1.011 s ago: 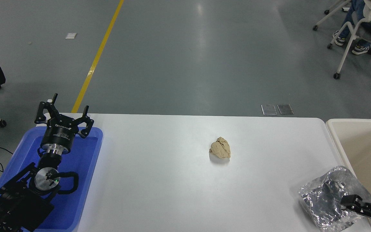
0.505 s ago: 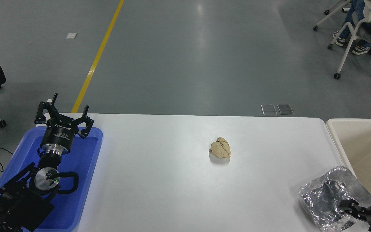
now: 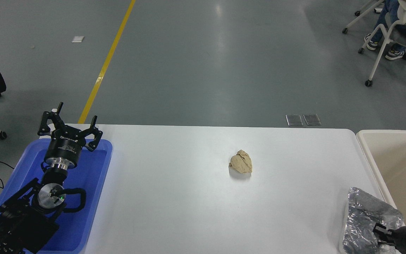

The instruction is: Pick up foil plate and place in dustbin

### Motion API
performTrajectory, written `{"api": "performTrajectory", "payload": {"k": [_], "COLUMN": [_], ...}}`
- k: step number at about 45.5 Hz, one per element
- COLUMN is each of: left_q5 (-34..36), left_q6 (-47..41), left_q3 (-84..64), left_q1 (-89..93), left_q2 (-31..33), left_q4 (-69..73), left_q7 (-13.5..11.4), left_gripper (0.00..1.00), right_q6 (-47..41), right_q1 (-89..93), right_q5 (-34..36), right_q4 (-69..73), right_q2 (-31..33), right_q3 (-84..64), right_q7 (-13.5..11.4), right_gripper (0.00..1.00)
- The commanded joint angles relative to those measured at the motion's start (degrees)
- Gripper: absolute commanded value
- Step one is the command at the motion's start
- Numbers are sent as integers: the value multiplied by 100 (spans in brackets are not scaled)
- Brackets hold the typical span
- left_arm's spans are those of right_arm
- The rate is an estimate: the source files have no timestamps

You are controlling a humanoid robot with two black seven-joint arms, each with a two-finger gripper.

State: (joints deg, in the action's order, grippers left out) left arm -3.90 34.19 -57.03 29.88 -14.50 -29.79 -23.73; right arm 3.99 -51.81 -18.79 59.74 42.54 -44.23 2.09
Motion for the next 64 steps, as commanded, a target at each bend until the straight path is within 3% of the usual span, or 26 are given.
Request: {"api": "performTrajectory", "payload": {"k": [1, 17, 33, 64], "left_q5": [-6, 3, 3, 3], "left_q6": [0, 0, 0, 0], "left_q3": [-1, 8, -1, -1], "left_q1": [0, 0, 0, 0], "left_q2": [0, 0, 0, 0], "left_q4": [0, 0, 0, 0], "left_q7": [0, 0, 0, 0], "left_gripper": [100, 100, 100, 100], "right_q6": [40, -144, -926, -3510], "right_q1": [-40, -1401, -3580, -7246], "right_q5": [-37, -29, -2, -494], "right_q4": [-41, 205, 750, 750], "right_q2": [-27, 149, 158, 746], "right_q3": [11, -559, -1658, -2880], "right_q7": [2, -7, -7, -33], "right_gripper": [0, 0, 0, 0]}}
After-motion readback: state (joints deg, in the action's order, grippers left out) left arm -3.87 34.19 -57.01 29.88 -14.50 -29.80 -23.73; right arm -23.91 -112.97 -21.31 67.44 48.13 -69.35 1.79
